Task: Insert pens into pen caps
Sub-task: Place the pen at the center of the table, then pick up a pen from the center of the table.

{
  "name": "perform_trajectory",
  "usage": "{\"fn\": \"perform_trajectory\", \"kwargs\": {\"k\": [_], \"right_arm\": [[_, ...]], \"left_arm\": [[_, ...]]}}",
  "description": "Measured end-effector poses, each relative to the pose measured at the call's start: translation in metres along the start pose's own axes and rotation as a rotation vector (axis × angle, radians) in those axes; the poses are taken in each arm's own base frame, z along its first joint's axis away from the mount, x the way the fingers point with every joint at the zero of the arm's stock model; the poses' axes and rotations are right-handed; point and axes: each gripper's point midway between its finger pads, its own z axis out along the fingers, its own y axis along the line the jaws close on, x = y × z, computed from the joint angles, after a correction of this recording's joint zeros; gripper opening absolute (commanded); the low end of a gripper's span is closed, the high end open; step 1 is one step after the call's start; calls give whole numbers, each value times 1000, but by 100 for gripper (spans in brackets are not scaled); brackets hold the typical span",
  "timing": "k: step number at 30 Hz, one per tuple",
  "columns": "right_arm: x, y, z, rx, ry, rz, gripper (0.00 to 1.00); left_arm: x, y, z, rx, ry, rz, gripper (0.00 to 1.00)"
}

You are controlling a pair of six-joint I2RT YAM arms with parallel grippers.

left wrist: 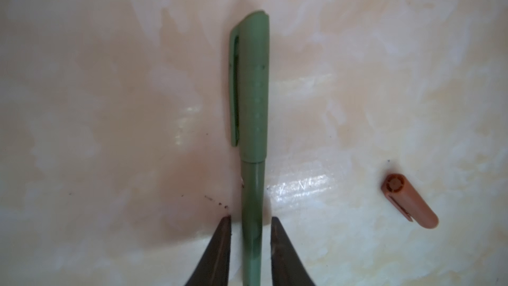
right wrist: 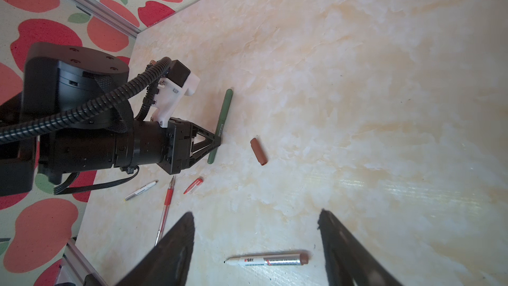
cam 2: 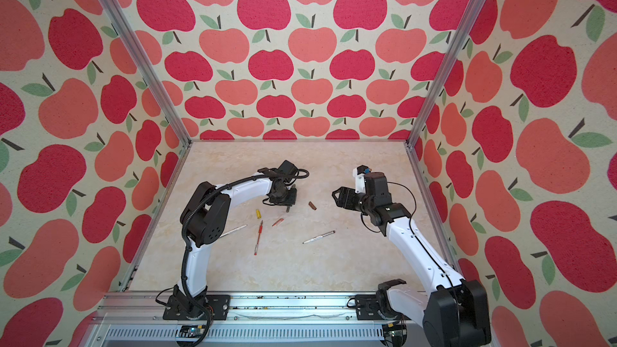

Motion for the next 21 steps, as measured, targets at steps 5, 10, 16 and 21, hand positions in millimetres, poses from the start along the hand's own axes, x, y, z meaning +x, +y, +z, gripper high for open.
{"fn": "perform_trajectory", "kwargs": {"k": [5,10,16,21], "right_arm": [[-1,-2,-3,18,6,-7,74],[-9,3,-11,24,-13,-23,75],[-23,14,-24,8,-53,-35,75],[-20,18,-27,3,-46,-22,75]], "left_arm": [[-1,2,-9,10,-32,-1,49],[-13,0,-70,51,-173,40,57],[-22,3,-205,158,-527,93,68],[7,45,-260,176,-659,20,68]]}}
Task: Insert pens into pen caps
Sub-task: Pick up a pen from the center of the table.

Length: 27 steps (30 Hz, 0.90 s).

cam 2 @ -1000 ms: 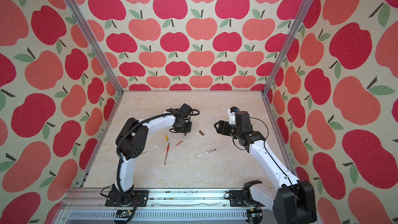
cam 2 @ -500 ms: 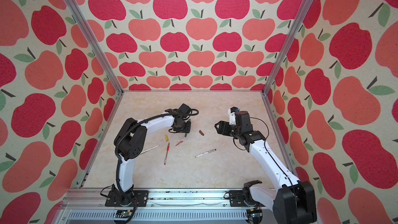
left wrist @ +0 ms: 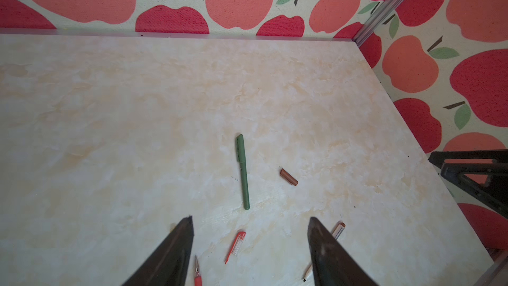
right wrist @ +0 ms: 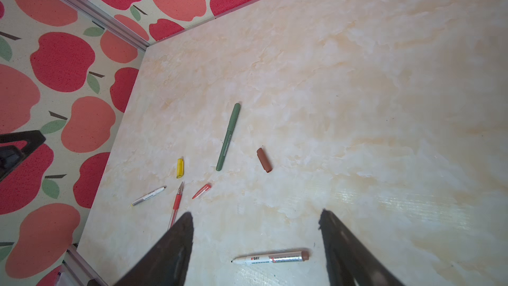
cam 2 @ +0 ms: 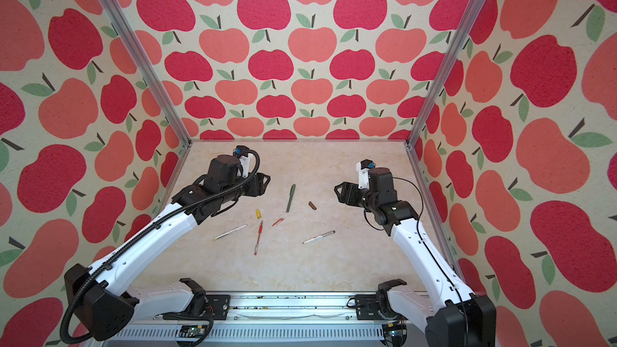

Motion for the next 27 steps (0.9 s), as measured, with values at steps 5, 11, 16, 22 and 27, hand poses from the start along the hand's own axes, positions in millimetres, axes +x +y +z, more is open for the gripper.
{"fn": "perform_trajectory", "kwargs": {"k": [5,11,16,22,27], "right_arm": [[15,15,8,-3,84,-18,76],[49,36,39,33,245,-91,76],[91,43,71,69,394,-157,77],[78,54,83,66,394,-222,78],[60,62,88,39,358,-245,79]], "left_arm": [[57,30,-15,-62,108,-71,66],[141,52,-8,-134,355,-169,61],[193,55,1,-180,521,-184,59],[245,54,23,-248,688,-144,53],[266,53,39,-305,774,-94,45]]}}
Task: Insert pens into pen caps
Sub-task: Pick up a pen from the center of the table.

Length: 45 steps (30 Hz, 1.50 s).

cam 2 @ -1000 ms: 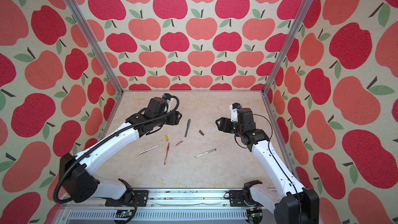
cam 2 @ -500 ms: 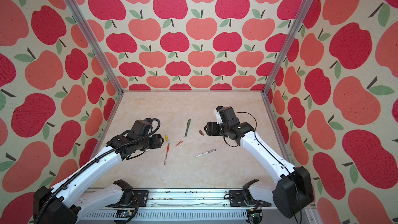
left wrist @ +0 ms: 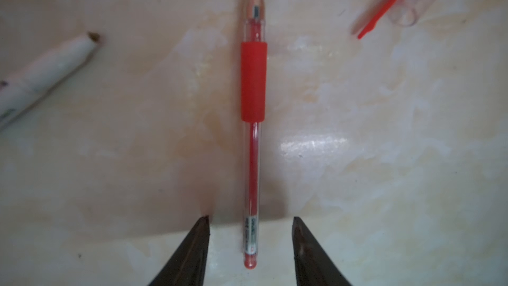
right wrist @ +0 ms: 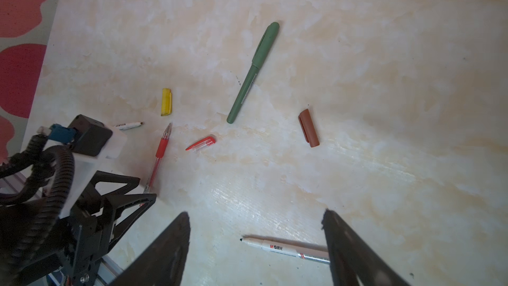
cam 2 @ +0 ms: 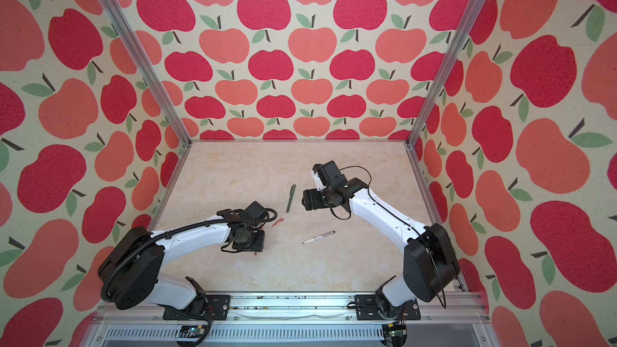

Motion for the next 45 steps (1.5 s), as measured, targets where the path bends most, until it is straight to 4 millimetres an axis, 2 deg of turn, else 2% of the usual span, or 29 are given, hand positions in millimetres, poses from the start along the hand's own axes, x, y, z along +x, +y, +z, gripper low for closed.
{"fn": "perform_trajectory", "kwargs": {"k": [5,9,14,16,24,27,30,34,37,40,45], "right_arm": [[-7,-9,6,-12,-6,30,80],[-14,-8,6,-30,-33,30,80],[-10,-10,9,-38,-35,39,81],[-11,-11,8,-37,-42,41,81],[-17,-10,2,-55,-64,50,86],[-19,-7,-1,-80,-74,62,91],[-24,0,-7,-125,-99,76,92],[-29,15,-12,-224,-133,106,93],[-29,26,-11,-309,-151,127,89],[-27,36,-10,-398,-172,152,78],[-26,60,-13,-516,-189,153,77]], "left_arm": [[-9,-1,3,-33,-10,4,33],[-14,-2,4,-57,-1,22,22],[-19,-4,5,-69,3,41,5],[-19,-3,5,-71,3,46,1],[-19,-4,4,-42,-32,42,0],[-18,-9,0,9,-56,47,0],[-24,-20,-15,100,-113,62,0],[-48,-42,-53,272,-252,66,0],[-67,-55,-84,405,-360,63,0],[-80,-63,-113,533,-452,64,0],[-93,-78,-147,699,-533,80,0]]}}
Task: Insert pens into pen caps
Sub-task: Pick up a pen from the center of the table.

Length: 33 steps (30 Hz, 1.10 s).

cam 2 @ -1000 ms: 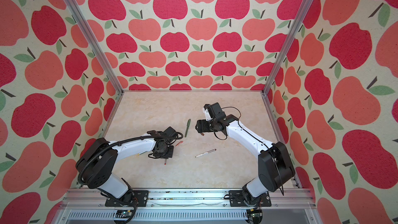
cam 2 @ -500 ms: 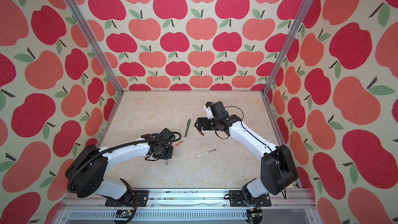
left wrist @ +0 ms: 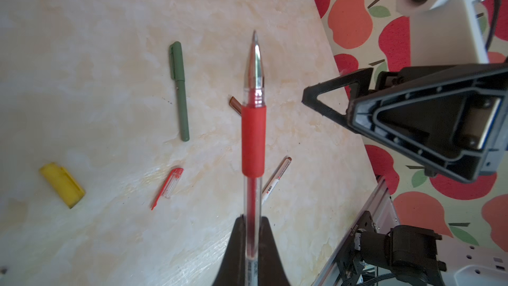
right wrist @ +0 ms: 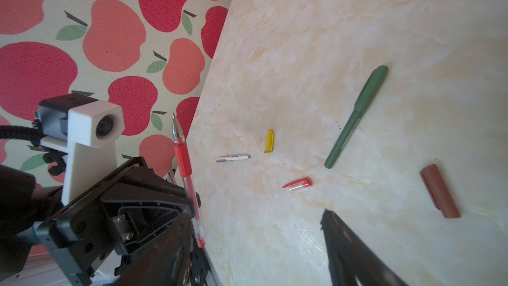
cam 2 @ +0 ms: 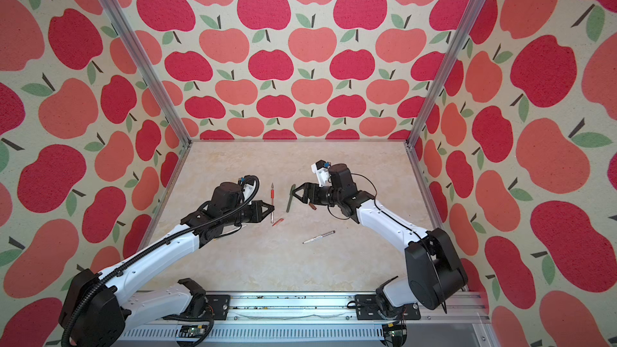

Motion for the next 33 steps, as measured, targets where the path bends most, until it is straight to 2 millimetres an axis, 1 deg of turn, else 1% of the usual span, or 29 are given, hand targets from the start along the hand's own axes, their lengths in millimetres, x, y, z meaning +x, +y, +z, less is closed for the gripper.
{"fn": "perform_trajectory", "kwargs": {"k": [2,5,6,10,15,17,19,22,27,33], "right_arm": [[0,16,4,-55,-6,-25,77],[1,34,9,-118,-6,-56,77],[2,37,11,-130,-3,-63,76],[0,43,21,-159,6,-70,73],[-3,43,30,-166,12,-69,68],[-4,45,31,-170,16,-72,62],[-5,47,33,-175,15,-77,52],[-8,52,34,-185,14,-79,39],[-8,52,35,-189,15,-80,23],[-6,54,36,-195,19,-80,11]], "left_arm": [[-2,-9,0,48,-1,9,0],[-3,-20,-1,100,1,21,0],[-3,-21,-1,111,3,22,0],[-3,-27,0,145,11,21,0],[-2,-30,2,160,20,17,0],[-1,-30,2,161,22,17,0],[0,-31,2,165,26,18,0],[1,-31,3,166,32,18,0],[2,-31,4,166,35,17,0],[3,-28,9,160,44,10,0]]}}
